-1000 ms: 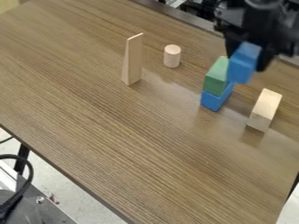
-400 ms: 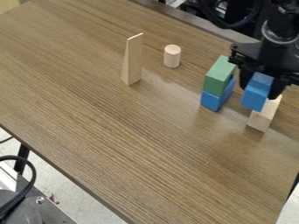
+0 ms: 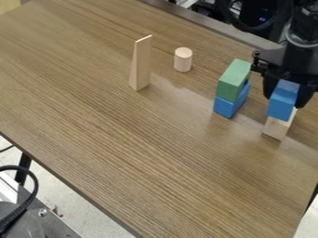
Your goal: Mover bloque azul encima del bloque derecho
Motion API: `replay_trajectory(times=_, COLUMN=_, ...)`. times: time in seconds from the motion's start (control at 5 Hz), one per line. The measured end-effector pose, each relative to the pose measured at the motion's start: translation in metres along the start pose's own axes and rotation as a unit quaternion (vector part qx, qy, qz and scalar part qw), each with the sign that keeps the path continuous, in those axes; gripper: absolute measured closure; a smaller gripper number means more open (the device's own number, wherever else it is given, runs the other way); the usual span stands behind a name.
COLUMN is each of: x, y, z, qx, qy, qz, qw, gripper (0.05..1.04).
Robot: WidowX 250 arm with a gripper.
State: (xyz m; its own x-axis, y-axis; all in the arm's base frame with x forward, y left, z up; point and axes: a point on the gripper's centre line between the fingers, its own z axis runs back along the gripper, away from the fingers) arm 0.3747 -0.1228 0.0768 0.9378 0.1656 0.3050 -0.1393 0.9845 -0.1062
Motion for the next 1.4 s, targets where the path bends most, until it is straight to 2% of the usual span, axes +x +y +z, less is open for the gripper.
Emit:
replay_trajectory(times=0.6, x=0.000, y=-0.002, z=-0.019, qx=0.006, qy=0.014, qz=-0.007, qw=0.9999, gripper=0.500)
replay_trajectory(times=1.4, x=0.006, y=-0.007, z=-0.018, qx=0.001, qy=0.002, qz=-0.018, qw=0.9998, gripper=0.500)
